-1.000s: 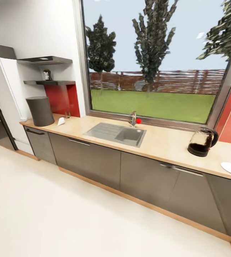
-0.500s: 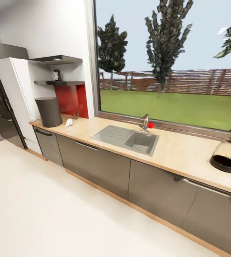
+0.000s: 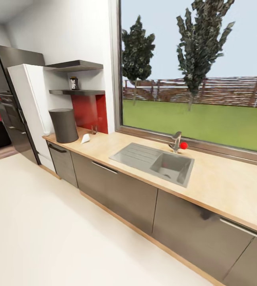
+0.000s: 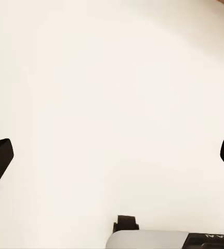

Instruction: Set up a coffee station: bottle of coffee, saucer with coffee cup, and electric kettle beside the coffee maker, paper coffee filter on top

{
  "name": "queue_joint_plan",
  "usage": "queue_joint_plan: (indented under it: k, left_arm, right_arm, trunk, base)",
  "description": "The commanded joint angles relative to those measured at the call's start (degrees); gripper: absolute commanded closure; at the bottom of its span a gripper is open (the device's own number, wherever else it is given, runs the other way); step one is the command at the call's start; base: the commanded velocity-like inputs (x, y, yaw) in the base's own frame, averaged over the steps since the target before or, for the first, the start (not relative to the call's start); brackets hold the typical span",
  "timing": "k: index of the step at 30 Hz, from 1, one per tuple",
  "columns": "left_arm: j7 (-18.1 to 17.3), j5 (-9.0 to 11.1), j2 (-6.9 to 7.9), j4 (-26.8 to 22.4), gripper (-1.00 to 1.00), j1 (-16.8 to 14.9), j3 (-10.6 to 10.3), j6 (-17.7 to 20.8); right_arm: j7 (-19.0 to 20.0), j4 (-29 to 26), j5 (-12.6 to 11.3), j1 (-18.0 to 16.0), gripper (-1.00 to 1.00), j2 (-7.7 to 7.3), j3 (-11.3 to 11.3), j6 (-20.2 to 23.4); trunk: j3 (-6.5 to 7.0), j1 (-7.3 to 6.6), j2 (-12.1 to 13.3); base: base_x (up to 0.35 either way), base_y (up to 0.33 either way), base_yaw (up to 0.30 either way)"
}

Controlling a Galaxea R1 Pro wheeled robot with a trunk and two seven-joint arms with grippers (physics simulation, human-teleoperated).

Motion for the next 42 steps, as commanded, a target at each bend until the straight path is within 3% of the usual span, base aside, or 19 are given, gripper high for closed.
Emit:
queue_joint_plan:
  k: [1, 12, 42]
  left_arm:
    - [-0.02, 0.38, 0.0, 0.04, -1.0, -0.06, -0.06, -0.17]
    - [0.02, 0.45, 0.0, 0.04, -1.0, -0.07, -0.06, -0.17]
    - [-0.01, 0.46, 0.0, 0.04, -1.0, -0.05, -0.06, -0.17]
  right_arm:
    - [-0.02, 0.0, 0.06, -0.03, -1.0, -0.01, 0.01, -0.15]
    - [-0.02, 0.0, 0.06, -0.03, -1.0, -0.01, 0.01, -0.15]
    - [0.06, 0.0, 0.09, -0.03, -1.0, 0.01, 0.09, -0.15]
  trunk:
    - [-0.12, 0.07, -0.11]
    - [-0.12, 0.07, -0.11]
    - [-0.12, 0.07, -0.11]
  base:
    - [0.336, 0.0, 0.168]
    - [0.333, 0.043, 0.172]
    - [0.292, 0.21, 0.196]
